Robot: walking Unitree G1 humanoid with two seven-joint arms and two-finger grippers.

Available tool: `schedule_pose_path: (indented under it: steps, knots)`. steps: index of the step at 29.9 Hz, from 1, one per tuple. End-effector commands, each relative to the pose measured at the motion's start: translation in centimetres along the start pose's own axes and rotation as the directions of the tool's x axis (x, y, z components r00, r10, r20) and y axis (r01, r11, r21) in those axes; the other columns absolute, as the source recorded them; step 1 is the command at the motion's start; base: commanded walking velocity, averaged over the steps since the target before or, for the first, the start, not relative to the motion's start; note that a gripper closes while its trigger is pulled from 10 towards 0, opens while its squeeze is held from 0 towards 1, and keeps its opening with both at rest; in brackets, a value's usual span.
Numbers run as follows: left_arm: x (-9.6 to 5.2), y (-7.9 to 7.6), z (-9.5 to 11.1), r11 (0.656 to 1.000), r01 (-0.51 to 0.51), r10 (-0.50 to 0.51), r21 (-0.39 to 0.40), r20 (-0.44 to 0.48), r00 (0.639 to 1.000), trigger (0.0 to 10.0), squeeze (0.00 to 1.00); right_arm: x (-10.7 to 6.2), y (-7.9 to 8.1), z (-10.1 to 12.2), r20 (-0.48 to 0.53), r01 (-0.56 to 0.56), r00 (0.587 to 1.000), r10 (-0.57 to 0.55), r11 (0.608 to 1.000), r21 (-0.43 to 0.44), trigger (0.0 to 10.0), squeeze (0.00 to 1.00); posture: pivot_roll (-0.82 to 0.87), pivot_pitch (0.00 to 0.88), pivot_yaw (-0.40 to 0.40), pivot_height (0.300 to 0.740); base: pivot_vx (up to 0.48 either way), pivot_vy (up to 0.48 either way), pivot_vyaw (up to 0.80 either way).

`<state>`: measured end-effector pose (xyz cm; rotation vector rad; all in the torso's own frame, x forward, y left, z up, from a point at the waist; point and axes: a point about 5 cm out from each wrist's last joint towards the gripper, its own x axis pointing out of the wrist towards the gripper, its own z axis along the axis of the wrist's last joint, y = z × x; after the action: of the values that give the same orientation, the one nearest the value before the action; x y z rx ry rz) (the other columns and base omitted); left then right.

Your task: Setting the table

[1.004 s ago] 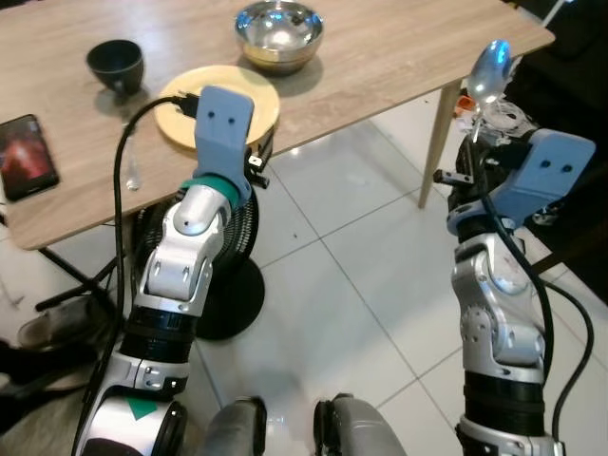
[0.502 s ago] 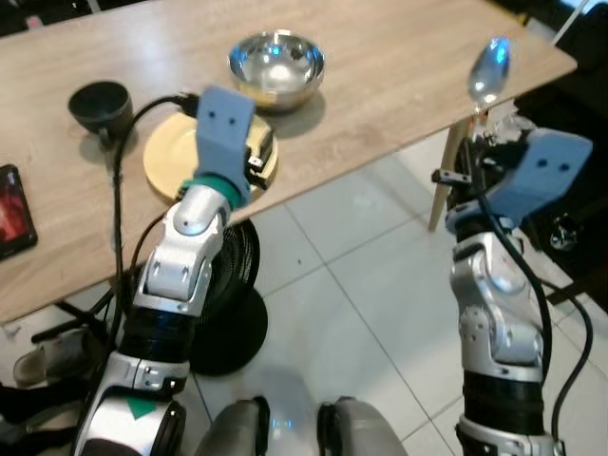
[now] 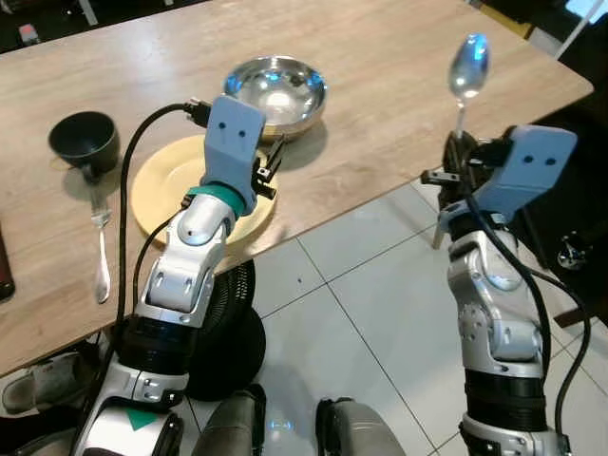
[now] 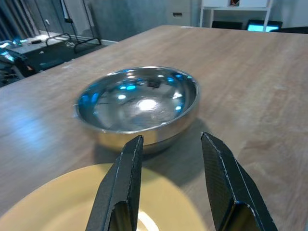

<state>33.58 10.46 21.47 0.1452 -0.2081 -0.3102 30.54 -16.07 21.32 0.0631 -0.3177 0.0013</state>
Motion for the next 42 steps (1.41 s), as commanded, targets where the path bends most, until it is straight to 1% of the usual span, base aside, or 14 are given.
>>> schedule_pose_path:
  steps: [1,3,12,17,23,24,25,26,29,31,34,35,37,42]
  knots:
    - [-0.3,0.0,-0.2,1.0,0.004,-0.004,0.004,-0.006,1.0,10.0,0.0,0.0,0.0,-0.6,-0.035,-0.017,0.999,0.016,1.0,-0.024,10.0,0.0,0.01,0.077,0.036,0.74,0.0,0.0,0.0]
    - [-0.7,0.8,-0.6,1.0,-0.018,0.019,0.014,-0.042,0.999,10.0,0.0,0.2,0.5,-1.1,-0.066,-0.056,0.996,0.053,0.998,-0.043,10.0,0.0,0.03,0.084,0.019,0.74,0.0,0.0,0.0]
    - [-1.7,1.8,-1.1,0.999,-0.015,0.017,0.032,-0.093,0.996,10.0,0.0,0.6,0.8,-1.7,-0.102,-0.1,0.99,0.094,0.993,-0.059,10.0,0.0,0.05,0.101,0.012,0.74,0.0,0.0,0.0]
    - [-1.8,2.0,-1.3,0.999,-0.022,0.025,0.033,-0.102,0.994,10.0,0.0,0.5,1.1,-1.9,-0.116,-0.117,0.987,0.109,0.991,-0.06,10.0,0.0,0.04,0.107,0.012,0.74,0.0,0.0,0.0]
    - [-1.8,1.7,-1.2,0.999,-0.02,0.023,0.028,-0.105,0.994,10.0,0.0,0.3,1.1,-2.3,-0.139,-0.125,0.984,0.114,0.989,-0.073,10.0,0.0,0.04,0.111,0.011,0.74,0.0,0.0,0.0]
    - [-1.8,1.6,-1.2,0.999,-0.017,0.02,0.03,-0.108,0.994,10.0,0.0,0.3,1.1,-2.7,-0.168,-0.136,0.979,0.117,0.985,-0.104,10.0,0.0,0.04,0.116,0.012,0.74,0.0,0.0,0.0]
    - [-1.8,1.6,-1.2,0.999,-0.017,0.02,0.03,-0.108,0.994,10.0,0.0,0.3,1.1,-2.7,-0.168,-0.136,0.979,0.117,0.985,-0.104,10.0,0.0,0.04,0.116,0.012,0.74,0.0,0.0,0.0]
    - [-1.8,1.6,-1.2,0.999,-0.014,0.017,0.03,-0.111,0.994,10.0,0.0,0.3,1.1,-3.2,-0.202,-0.155,0.971,0.126,0.979,-0.135,10.0,0.0,0.04,0.118,0.011,0.74,0.0,0.0,0.0]
    - [-1.9,1.6,-1.2,0.999,-0.01,0.014,0.031,-0.115,0.993,10.0,0.0,0.3,1.2,-3.7,-0.225,-0.169,0.965,0.132,0.973,-0.157,10.0,0.0,0.04,0.119,0.011,0.74,0.0,0.0,0.0]
    - [-2.2,1.5,-1.3,0.999,0.004,0.001,0.038,-0.128,0.992,10.0,0.0,0.5,1.5,-4.6,-0.286,-0.208,0.946,0.15,0.96,-0.186,10.0,0.0,0.05,0.13,0.009,0.74,0.0,0.0,0.0]
    - [-2.5,1.5,-1.3,0.999,0.015,-0.009,0.043,-0.135,0.991,10.0,0.0,0.7,2.0,-5.3,-0.332,-0.251,0.927,0.173,0.945,-0.209,10.0,0.0,0.06,0.133,0.005,0.74,0.0,0.0,0.0]
    - [-2.5,1.5,-1.3,0.999,0.015,-0.009,0.043,-0.135,0.991,10.0,0.0,0.7,2.0,-5.3,-0.332,-0.251,0.927,0.173,0.945,-0.209,10.0,0.0,0.06,0.133,0.005,0.74,0.0,0.0,0.0]
    - [-2.8,1.5,-1.1,0.999,0.03,-0.024,0.044,-0.135,0.991,10.0,0.0,1.2,2.6,-6.0,-0.367,-0.298,0.906,0.213,0.935,-0.192,10.0,0.0,0.07,0.147,0.0,0.74,0.0,0.0,0.0]
    - [-3.3,1.0,-0.7,0.991,0.119,-0.109,0.064,-0.143,0.984,10.0,0.0,2.3,3.7,-6.7,-0.403,-0.359,0.878,0.257,0.911,-0.202,10.0,0.0,0.09,0.171,-0.006,0.74,0.0,0.0,0.0]
